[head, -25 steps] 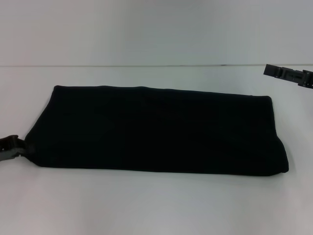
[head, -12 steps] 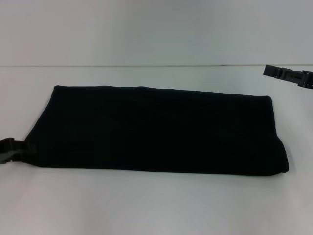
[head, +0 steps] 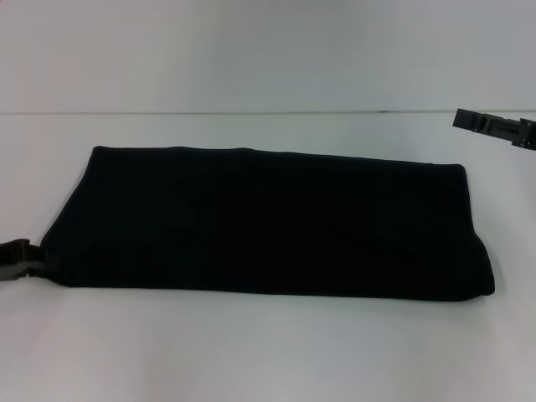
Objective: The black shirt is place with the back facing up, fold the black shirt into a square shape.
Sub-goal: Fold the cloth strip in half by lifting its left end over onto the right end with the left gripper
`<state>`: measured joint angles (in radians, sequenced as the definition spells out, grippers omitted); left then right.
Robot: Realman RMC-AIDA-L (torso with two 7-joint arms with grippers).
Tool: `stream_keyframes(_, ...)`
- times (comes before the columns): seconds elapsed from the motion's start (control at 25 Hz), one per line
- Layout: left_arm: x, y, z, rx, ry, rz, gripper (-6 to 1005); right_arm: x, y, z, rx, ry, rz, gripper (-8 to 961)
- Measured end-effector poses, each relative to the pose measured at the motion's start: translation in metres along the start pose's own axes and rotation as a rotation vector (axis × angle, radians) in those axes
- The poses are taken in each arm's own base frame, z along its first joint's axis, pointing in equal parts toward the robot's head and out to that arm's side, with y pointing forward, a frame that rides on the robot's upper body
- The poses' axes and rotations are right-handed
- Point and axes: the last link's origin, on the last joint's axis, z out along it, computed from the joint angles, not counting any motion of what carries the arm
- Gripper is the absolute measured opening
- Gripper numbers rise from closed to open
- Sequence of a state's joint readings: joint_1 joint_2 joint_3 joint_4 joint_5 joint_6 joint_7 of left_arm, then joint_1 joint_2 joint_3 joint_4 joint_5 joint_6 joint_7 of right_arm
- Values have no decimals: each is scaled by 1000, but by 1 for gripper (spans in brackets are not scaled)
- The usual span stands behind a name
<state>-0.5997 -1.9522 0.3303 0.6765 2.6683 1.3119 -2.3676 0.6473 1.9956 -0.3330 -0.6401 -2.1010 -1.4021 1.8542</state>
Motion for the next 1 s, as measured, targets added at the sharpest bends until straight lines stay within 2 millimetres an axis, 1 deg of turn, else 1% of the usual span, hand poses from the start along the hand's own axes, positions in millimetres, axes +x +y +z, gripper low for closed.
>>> stream_keyframes(0.36, 2, 1, -1, -4, 2, 1, 227, 0, -1, -2, 1, -3, 1, 884)
stream_keyframes(0.56, 2, 2, 0, -9, 2, 2, 14, 0, -1, -2, 0, -3, 0, 881)
stream_keyframes(0.8, 4, 1, -3, -1, 9, 10, 0, 1, -1, -2, -1, -3, 2, 876)
stream_keyframes(0.92, 7, -4, -10, 20, 29, 15, -1, 1, -1, -2, -1, -3, 3, 874)
stream_keyframes(1.0, 9, -11, -18, 46, 48, 16, -1, 1, -1, -2, -1, -5, 7, 872)
